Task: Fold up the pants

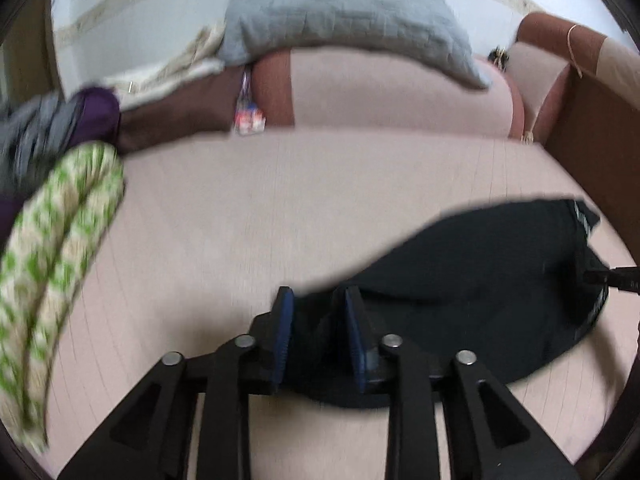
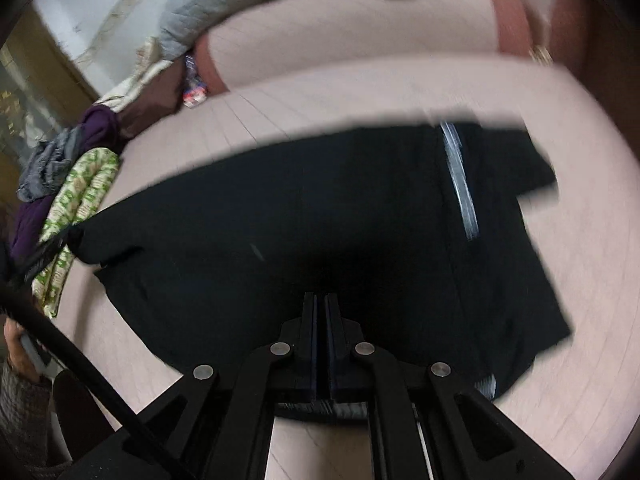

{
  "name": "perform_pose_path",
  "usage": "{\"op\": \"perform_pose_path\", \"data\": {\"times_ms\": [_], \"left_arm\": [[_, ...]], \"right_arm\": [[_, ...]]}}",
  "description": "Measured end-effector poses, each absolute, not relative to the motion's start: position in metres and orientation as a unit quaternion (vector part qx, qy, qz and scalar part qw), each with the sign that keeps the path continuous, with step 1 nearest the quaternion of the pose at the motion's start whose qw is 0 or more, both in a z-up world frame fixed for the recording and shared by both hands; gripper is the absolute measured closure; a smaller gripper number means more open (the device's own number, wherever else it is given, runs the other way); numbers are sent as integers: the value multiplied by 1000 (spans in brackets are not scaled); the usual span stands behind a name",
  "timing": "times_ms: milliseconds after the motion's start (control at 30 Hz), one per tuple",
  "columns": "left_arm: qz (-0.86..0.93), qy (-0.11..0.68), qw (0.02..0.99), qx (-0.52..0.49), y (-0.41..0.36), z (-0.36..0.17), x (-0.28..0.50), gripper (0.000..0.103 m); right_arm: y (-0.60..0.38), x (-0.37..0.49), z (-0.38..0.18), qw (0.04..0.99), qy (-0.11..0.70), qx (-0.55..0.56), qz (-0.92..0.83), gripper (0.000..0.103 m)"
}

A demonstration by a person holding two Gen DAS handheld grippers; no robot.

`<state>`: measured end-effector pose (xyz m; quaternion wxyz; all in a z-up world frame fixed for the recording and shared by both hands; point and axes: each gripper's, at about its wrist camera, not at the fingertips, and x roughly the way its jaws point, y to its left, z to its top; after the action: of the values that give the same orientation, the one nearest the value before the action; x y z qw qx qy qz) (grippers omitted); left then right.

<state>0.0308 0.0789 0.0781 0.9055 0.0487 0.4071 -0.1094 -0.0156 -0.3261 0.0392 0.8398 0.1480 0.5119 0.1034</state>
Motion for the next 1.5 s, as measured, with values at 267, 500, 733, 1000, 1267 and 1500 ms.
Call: {"op": "perform_pose_path", "data": {"times_ms": [267,500,733,1000,1267,1500], "left_arm": [[-84,418,896,-122,163,77,3,43],[-115,456,863,-187,147,60,29,42],[-151,444,857,-212,121,43,37,42],[-141,435,859,-231,135,32,37,38],[-129,427,851,-278,159,29,34,38],[-124,429,845,-295,162,28,32,35]], "right_arm": [[-358,-46,35,842,493,207,66,85],[-391,-47,49,845,457,275,46,66],[-436,-19,58,848,432,306,-34,54],[-428,39,50,840,444,308,-54,90],[-425,-22,93,842,413,348,-19,91],[-432,-77,58,829,488,257,-96,79]]}}
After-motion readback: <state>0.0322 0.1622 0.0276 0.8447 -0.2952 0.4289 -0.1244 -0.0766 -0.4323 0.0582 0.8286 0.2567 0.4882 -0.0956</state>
